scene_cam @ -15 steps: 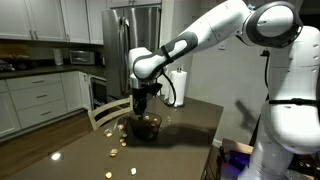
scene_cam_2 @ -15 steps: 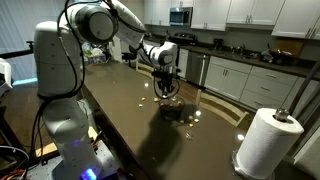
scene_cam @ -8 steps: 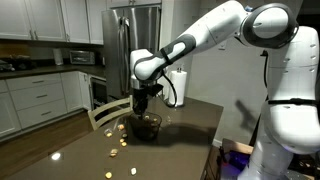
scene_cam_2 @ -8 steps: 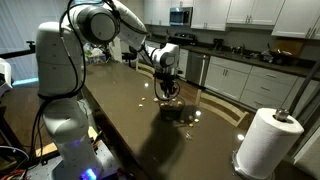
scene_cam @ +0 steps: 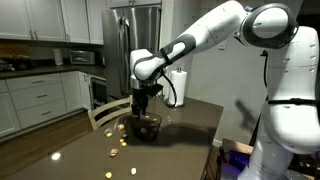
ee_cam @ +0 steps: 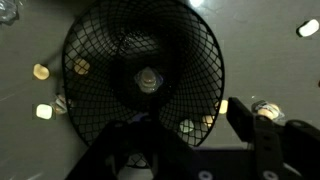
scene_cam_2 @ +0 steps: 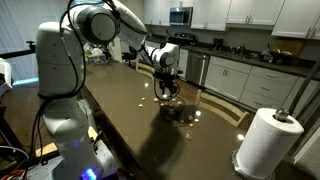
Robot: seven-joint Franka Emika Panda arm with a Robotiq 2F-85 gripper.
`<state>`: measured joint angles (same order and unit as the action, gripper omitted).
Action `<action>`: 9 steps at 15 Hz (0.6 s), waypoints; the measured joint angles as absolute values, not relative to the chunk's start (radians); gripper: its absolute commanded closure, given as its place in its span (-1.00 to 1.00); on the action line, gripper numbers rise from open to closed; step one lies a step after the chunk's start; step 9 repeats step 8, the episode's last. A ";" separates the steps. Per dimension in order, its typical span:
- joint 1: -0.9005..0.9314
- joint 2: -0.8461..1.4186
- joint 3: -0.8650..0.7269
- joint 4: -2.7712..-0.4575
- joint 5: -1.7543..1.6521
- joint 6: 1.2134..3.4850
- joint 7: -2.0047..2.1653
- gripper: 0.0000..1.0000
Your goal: Get a sweet from the table and put it in the black basket
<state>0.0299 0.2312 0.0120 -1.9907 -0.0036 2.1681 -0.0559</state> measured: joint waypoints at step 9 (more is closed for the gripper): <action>0.035 0.231 0.042 -1.960 0.037 2.145 -0.056 -1.00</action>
